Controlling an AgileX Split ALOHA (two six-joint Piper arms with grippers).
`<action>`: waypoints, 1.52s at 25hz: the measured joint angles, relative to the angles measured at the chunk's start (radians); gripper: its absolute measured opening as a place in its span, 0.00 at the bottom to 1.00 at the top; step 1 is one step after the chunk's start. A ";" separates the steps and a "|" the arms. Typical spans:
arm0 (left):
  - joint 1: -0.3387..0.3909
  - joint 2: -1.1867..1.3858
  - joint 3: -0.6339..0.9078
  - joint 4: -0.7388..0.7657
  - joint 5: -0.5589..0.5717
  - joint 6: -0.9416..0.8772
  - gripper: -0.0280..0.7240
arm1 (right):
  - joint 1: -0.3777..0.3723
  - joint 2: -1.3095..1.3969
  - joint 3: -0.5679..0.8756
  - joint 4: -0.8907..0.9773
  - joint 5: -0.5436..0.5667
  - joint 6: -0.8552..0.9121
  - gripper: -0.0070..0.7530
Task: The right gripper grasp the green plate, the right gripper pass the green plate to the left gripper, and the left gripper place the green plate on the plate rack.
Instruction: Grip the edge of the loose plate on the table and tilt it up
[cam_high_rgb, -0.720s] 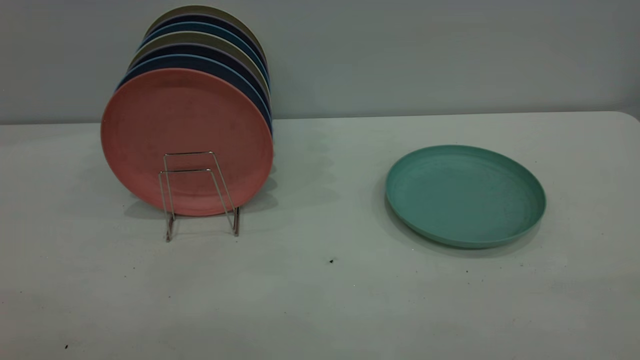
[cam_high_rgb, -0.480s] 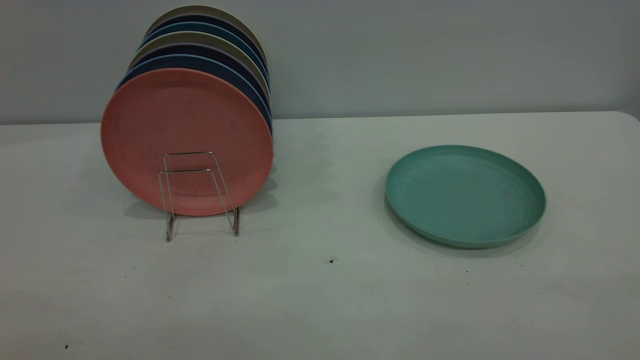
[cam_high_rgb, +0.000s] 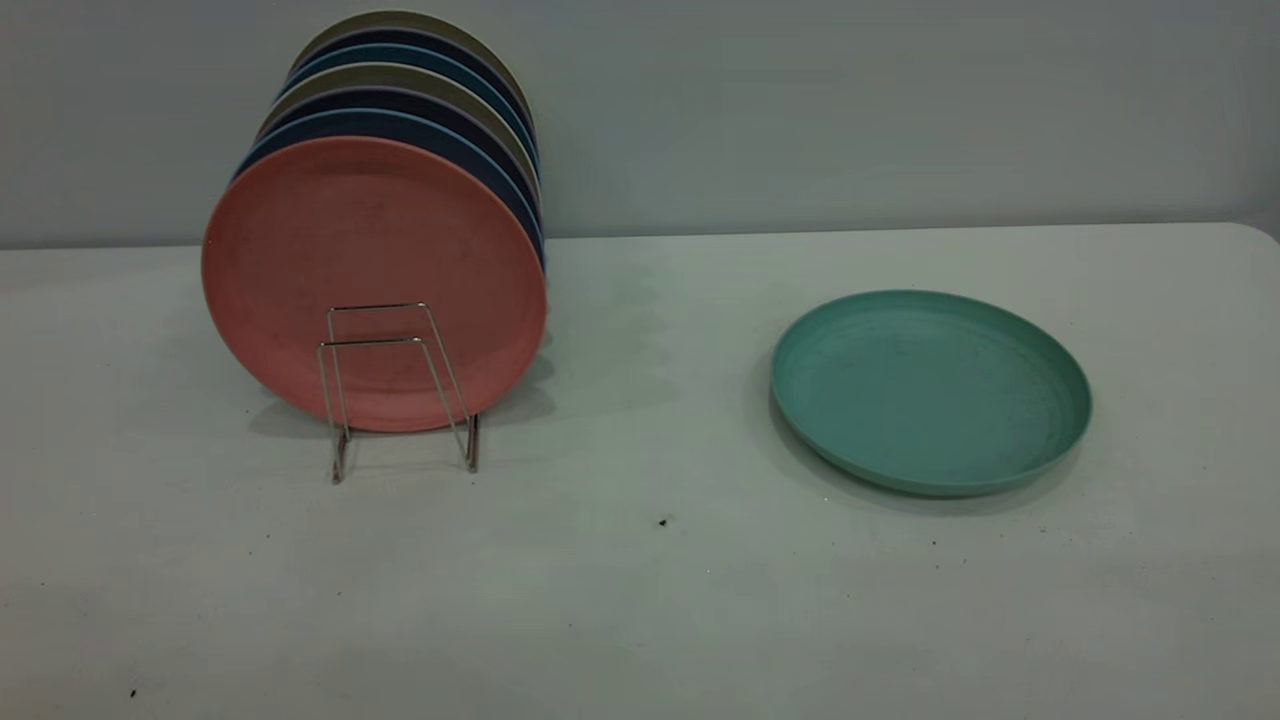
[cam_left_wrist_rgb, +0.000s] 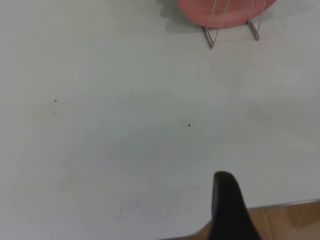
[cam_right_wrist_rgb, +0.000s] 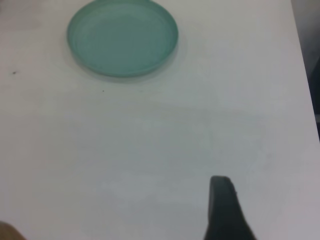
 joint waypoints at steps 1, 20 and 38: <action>0.000 0.000 0.000 0.000 0.000 0.000 0.66 | 0.000 0.000 0.000 0.000 0.000 0.000 0.63; 0.000 0.000 0.000 0.000 0.000 0.000 0.66 | 0.000 0.000 0.000 0.000 0.000 0.000 0.63; 0.000 0.000 0.000 0.000 -0.001 0.000 0.66 | 0.000 0.000 0.000 0.053 -0.002 -0.002 0.63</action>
